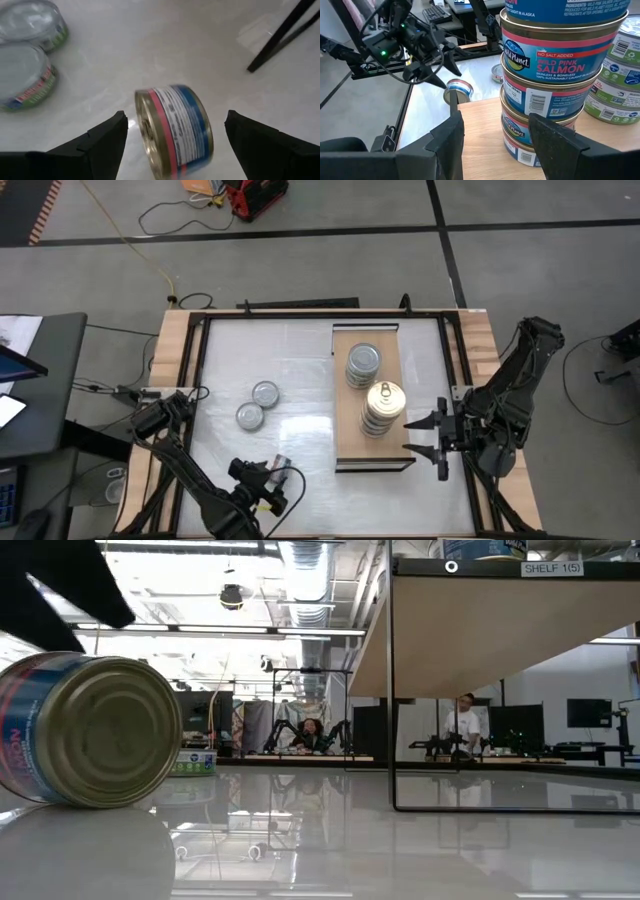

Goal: Stack canned seafood by type on shelf
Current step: Stack the blue tuna can on top of the blue tuna can

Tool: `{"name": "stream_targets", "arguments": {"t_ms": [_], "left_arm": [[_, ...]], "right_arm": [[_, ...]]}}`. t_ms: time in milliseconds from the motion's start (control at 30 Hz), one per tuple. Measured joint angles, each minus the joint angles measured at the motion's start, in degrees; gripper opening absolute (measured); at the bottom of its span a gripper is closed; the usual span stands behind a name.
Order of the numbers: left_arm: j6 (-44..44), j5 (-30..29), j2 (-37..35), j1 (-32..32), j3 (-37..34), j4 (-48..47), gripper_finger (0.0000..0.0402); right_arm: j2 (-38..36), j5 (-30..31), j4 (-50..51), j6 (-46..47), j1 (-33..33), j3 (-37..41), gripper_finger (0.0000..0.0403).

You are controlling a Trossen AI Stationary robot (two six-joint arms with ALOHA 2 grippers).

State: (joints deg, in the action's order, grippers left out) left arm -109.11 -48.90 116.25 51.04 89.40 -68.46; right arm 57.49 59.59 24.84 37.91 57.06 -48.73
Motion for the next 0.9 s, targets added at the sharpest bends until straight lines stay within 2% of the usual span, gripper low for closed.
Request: {"name": "stream_targets", "arguments": {"t_ms": [233, 367, 533, 667, 833, 900], "left_arm": [[5.0, 2.6, 0.0, -1.6, -4.6, 9.0, 0.0322], [4.9, 5.0, 0.0, -2.2, -7.6, 9.9, 0.0322], [6.8, 5.2, 0.1, -2.2, -9.6, 9.9, 0.0316], [13.5, 4.8, 0.1, -2.2, -9.7, 10.1, 0.0274], [27.3, 1.4, 0.1, -2.1, -9.7, 12.3, 0.0193], [32.6, -0.1, 0.1, -2.1, -9.7, 13.2, 0.0179]], "right_arm": [[0.0, 0.0, 0.0, 0.0, 0.6, 0.0, 0.0246], [0.0, 0.0, 0.0, 0.0, 1.4, 0.0, 0.0246], [0.0, 0.1, 0.0, 0.2, 1.8, 0.0, 0.0246], [0.0, 0.3, 0.0, 0.2, 1.8, 0.0, 0.0246], [0.0, 0.3, 0.0, 0.2, 1.8, 0.0, 0.0246], [0.0, 0.3, 0.1, 0.2, 1.8, 0.0, 0.0246]]}}
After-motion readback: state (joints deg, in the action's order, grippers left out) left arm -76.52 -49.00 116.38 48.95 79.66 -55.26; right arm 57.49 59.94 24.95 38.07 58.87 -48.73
